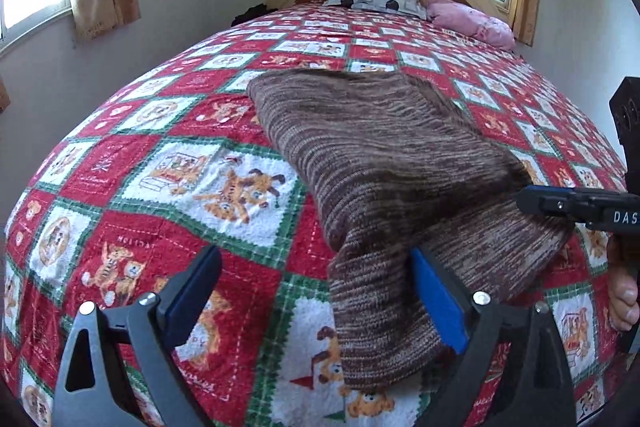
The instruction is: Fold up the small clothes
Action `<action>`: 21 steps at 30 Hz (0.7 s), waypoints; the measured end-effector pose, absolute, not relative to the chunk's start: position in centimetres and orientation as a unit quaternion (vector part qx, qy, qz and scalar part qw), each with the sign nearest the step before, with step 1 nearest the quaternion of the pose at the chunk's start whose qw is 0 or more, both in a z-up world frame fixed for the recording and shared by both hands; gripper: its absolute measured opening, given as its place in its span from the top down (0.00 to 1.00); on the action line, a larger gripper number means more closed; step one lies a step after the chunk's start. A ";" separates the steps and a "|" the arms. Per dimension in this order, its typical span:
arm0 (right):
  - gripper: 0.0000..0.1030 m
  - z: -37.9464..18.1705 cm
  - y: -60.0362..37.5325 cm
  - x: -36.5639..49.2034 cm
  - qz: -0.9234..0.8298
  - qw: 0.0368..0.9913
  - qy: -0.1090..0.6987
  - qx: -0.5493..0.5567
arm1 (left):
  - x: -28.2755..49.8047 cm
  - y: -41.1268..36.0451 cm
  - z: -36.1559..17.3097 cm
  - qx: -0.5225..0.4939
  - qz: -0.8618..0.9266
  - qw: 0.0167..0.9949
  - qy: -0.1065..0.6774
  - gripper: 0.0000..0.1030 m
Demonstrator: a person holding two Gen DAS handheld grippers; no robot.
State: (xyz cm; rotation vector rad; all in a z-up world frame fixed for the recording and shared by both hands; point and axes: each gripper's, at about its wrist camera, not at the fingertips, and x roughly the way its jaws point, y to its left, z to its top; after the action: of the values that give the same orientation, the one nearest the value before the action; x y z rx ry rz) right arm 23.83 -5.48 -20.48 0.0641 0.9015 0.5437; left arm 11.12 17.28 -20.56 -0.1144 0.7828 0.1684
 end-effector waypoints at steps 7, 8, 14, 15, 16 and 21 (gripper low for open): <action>0.63 -16.2 -5.3 18.7 0.212 0.903 0.373 -0.004 | 8.8 15.5 -17.1 -0.035 0.072 0.934 0.348 0.06; 0.58 -15.3 -5.2 17.8 0.205 0.910 0.359 -0.010 | 8.4 15.2 -16.4 -0.035 0.068 0.937 0.341 0.06; 0.47 -11.1 -4.8 13.0 0.184 0.938 0.293 -0.028 | 5.5 13.7 -12.2 -0.025 0.041 0.956 0.289 0.03; 0.47 -10.6 -4.7 12.4 0.185 0.940 0.286 -0.032 | 5.3 13.4 -11.6 -0.022 0.039 0.958 0.282 0.02; 0.47 -10.2 -4.6 11.9 0.184 0.941 0.281 -0.036 | 5.0 13.4 -11.3 -0.021 0.038 0.960 0.278 0.02; 0.47 -8.1 -4.4 9.1 0.167 0.951 0.253 -0.056 | 3.4 13.1 -9.2 -0.017 0.034 0.968 0.249 0.00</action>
State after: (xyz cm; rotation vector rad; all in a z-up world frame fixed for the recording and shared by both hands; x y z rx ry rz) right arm 9.10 -4.39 -8.12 -0.1134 0.5151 0.3394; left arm 3.37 13.05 -9.15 -0.0348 0.5043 0.0677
